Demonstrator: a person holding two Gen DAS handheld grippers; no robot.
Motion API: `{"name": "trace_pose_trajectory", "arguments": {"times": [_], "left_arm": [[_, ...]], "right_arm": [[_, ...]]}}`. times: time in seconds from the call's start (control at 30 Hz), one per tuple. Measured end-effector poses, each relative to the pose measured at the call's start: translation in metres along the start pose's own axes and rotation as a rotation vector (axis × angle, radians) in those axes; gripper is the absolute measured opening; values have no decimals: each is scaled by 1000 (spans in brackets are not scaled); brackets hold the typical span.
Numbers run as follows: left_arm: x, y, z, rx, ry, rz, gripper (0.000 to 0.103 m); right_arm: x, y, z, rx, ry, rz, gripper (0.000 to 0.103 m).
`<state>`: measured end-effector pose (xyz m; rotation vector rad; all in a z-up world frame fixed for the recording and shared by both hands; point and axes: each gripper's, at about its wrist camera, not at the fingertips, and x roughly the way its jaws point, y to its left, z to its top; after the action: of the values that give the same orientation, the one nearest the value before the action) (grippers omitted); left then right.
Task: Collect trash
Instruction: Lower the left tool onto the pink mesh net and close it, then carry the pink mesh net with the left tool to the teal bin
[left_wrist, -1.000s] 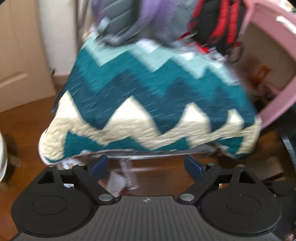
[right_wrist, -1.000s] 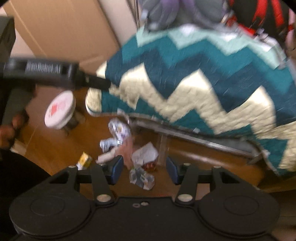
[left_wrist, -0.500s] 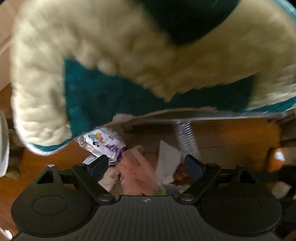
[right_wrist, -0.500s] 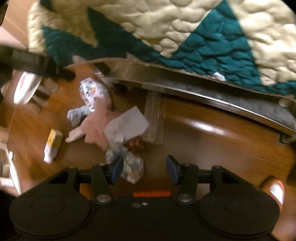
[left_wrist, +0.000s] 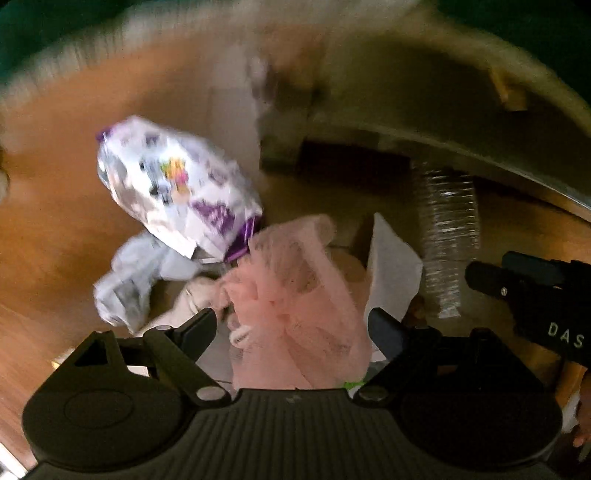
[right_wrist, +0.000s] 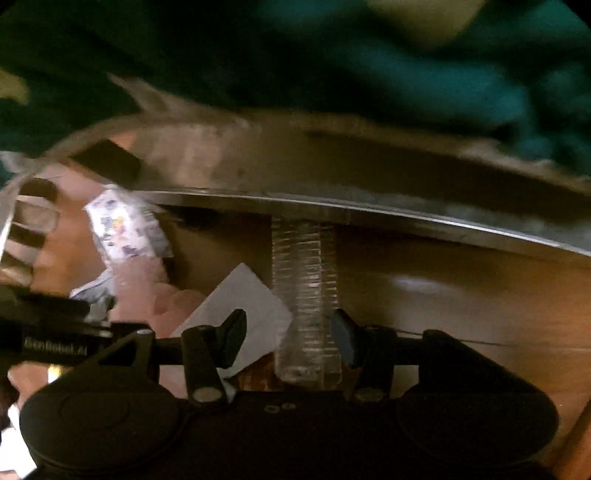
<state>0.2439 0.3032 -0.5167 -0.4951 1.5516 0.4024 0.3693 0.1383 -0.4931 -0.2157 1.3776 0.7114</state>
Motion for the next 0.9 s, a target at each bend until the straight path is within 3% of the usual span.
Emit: {"name": "trace_pose_trajectory", "arguments": {"times": [0.07,0.17,0.4,0.43,0.5,0.57,0.6,0.63,0.73,0.9], "left_arm": [[12,6,1,-35,20,-22,89],[22,17,3,-101,45,-77,80],[29,36,4,-207,78,-166,50],[28,37,4,-212,78,-168,46],[26,40,5,-221,74,-165,38],[24,42,4,-232,68,-178,32],[22,44,3,-239,66,-186,30],[19,46,3,-241,62,-193,24],[11,49,5,-237,52,-190,18],[-8,50,1,-196,55,-154,15]], "right_arm": [[11,-3,1,26,3,-1,51],[23,-8,6,79,3,18,49],[33,-14,12,99,-3,31,47],[35,-14,12,104,1,34,44],[37,-14,12,115,11,44,19],[35,-13,12,126,12,72,12],[34,-12,12,116,13,68,2],[32,-11,11,105,13,61,3],[22,-10,7,88,8,65,3],[-11,-12,-6,64,15,72,3]]}}
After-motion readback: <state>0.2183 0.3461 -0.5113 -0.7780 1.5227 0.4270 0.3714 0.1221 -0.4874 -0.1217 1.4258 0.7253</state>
